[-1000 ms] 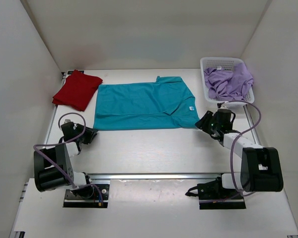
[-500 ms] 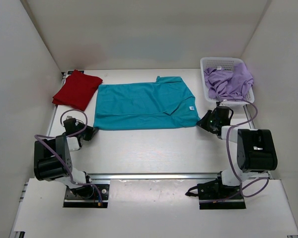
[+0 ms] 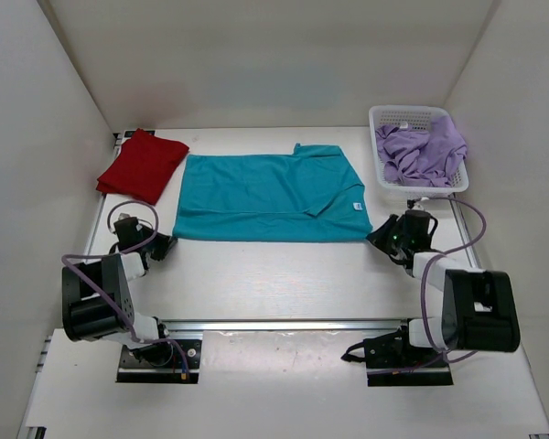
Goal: Fold and stack the t-shirts
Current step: Fold the flattened tshirt in 1/3 of the way
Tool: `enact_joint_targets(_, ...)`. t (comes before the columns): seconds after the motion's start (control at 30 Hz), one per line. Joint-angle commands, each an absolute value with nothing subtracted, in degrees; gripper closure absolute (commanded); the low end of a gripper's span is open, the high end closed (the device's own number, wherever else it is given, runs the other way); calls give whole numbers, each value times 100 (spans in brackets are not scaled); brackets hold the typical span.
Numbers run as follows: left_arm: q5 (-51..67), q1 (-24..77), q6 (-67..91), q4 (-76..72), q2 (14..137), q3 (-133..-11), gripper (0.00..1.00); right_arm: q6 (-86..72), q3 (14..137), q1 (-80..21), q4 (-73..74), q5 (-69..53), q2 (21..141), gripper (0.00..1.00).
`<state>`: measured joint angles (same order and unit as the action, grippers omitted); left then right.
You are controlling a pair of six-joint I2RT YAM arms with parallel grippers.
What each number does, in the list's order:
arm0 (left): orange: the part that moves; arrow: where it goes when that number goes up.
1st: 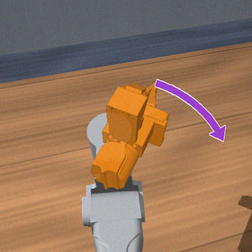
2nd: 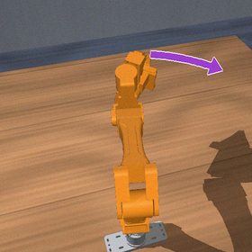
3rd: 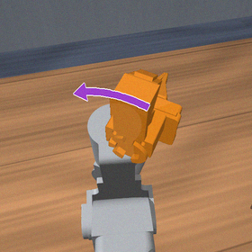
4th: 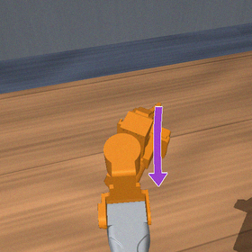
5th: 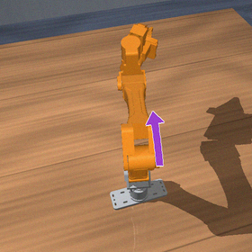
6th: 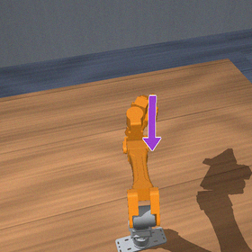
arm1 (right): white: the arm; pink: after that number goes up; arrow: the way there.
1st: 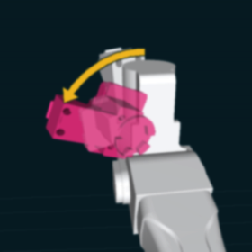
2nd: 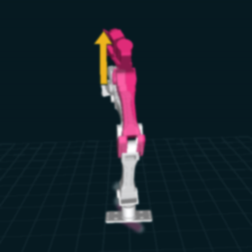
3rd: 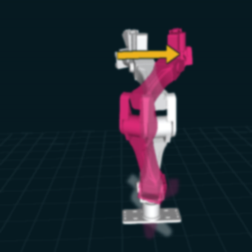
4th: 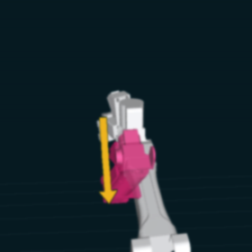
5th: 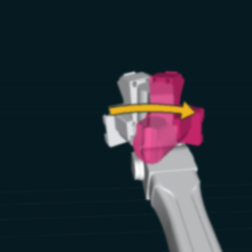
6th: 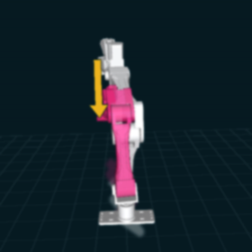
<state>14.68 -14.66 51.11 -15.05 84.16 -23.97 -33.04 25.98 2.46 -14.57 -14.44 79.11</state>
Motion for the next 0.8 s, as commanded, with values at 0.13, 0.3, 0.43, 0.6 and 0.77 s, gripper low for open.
enact_joint_targets(0.13,1310,-1731,4624,-765,6867,-1635,100,-3278,1724,246,-1117,-1230,6585,100)
enact_joint_targets(0.3,1458,-1908,4403,-351,6197,-1573,99,-3261,1319,404,-914,-1468,6057,100)
enact_joint_targets(0.43,1502,-1452,4771,-860,6537,-1810,65,-3190,1432,325,-888,-1538,6108,100)
enact_joint_targets(0.6,1635,-1222,5150,-1449,7355,-2275,50,-3208,1441,299,-1028,-1591,6135,100)
enact_joint_targets(0.77,1398,-1187,5124,-1477,8207,-2811,48,-3138,1398,255,-1125,-1653,6231,100)
